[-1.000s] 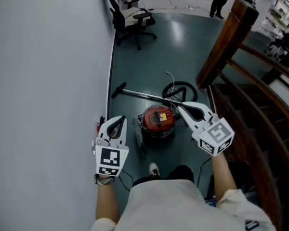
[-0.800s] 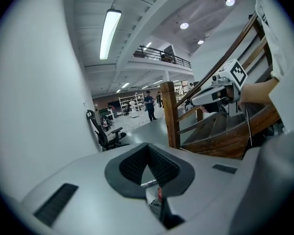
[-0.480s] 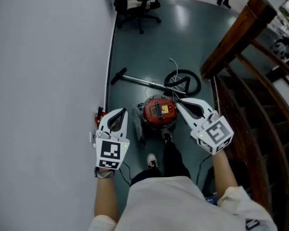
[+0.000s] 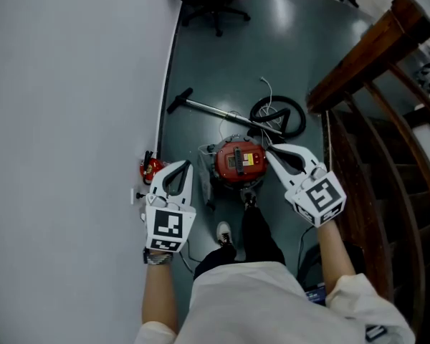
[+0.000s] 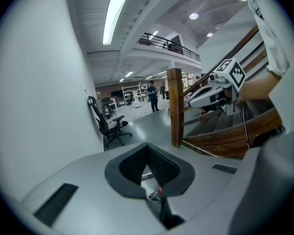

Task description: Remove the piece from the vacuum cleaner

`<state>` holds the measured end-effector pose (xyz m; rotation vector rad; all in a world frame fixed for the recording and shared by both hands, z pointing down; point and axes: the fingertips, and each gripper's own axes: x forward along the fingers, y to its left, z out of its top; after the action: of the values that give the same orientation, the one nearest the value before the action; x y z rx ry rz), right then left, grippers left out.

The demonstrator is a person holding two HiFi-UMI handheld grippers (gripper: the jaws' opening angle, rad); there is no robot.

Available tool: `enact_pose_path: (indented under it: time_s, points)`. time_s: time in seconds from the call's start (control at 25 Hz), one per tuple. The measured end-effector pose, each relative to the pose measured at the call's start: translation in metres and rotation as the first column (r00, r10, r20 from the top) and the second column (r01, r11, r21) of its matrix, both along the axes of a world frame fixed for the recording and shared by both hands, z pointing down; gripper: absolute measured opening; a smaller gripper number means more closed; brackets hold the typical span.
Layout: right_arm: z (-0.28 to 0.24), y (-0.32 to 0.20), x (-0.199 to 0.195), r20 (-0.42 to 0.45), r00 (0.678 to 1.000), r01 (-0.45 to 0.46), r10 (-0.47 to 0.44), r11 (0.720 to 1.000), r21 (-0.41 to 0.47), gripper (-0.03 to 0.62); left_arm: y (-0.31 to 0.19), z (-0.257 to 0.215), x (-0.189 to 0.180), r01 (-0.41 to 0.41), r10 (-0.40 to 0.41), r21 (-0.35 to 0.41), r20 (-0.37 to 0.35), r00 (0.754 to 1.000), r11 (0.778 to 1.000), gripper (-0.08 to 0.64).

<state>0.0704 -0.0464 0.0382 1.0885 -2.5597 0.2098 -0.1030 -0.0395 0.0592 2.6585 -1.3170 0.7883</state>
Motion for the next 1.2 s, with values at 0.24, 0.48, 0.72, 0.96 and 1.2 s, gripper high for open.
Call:
enact_pose_path:
  time_s: [0.24, 0.48, 0.72, 0.96, 1.2]
  points:
    - [0.044, -0.012, -0.001, -0.037, 0.999, 0.036, -0.037, 0.999, -0.029, 0.032, -0.014, 0.039, 0.009, -0.002, 0.001, -0.040, -0.010, 1.000, 0.999, 0.002]
    - [0.090, -0.026, -0.011, -0.020, 0.998, 0.055, -0.057, 0.996, -0.069, 0.032, -0.030, 0.086, 0.009, 0.015, -0.017, -0.079, -0.020, 1.000, 0.997, 0.002]
    - [0.140, -0.037, -0.017, 0.010, 0.999, 0.047, -0.046, 0.994, -0.102, 0.032, -0.033, 0.142, 0.013, 0.021, -0.027, -0.142, -0.038, 0.999, 0.990, 0.028]
    - [0.186, -0.036, -0.018, 0.033, 0.999, 0.032, -0.026, 0.982, -0.184, 0.052, -0.031, 0.188, 0.015, 0.019, -0.029, -0.190, -0.050, 0.998, 0.982, 0.041]
    - [0.239, -0.033, -0.011, 0.003, 1.000, 0.015, -0.015, 0.971, -0.239, 0.100, -0.032, 0.236, 0.016, 0.026, -0.039, -0.221, -0.055, 0.998, 0.975, 0.052]
